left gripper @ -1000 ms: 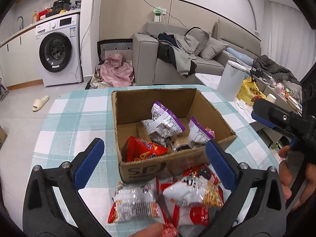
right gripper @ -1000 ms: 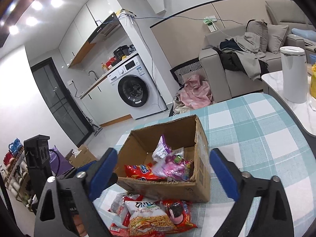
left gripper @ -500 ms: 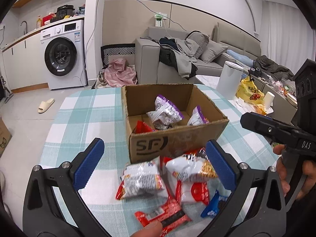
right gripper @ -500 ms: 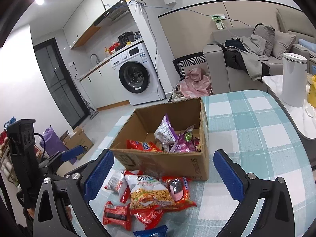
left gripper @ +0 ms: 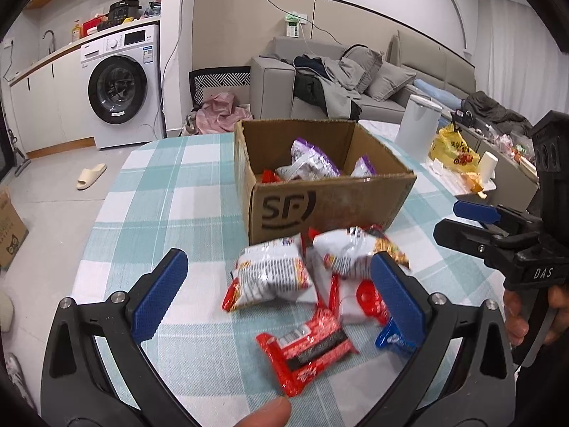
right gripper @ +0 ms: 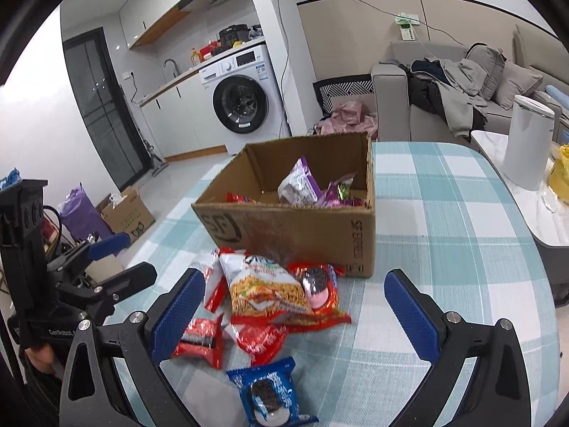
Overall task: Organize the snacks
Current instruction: 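Move the left tool toward the red wafer bag while the right tool approaches the blue Oreo pack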
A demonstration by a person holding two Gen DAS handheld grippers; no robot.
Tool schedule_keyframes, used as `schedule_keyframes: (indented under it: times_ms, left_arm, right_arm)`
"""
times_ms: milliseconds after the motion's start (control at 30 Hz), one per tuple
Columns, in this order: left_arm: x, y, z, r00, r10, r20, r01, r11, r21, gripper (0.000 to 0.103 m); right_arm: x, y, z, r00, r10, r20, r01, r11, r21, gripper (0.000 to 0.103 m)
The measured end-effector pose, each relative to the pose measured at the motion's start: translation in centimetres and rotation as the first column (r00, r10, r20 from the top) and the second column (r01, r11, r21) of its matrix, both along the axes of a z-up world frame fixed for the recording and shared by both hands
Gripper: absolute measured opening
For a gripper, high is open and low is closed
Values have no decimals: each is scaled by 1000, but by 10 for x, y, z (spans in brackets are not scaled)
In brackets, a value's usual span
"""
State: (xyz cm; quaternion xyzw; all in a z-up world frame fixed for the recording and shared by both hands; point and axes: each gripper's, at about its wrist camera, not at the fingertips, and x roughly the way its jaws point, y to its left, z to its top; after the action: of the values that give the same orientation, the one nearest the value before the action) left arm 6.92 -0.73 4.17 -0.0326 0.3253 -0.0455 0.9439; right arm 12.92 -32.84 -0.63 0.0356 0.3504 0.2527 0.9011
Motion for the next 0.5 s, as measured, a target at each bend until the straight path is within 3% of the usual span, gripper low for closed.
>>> schedule_keyframes:
  times_ms: [500]
  left_arm:
    - [-11,-4,-40,996,2,-90,-3,1000,-7,102]
  right_arm:
    - [-20,-6,-32,998,10,-67,-15,998,-67,103]
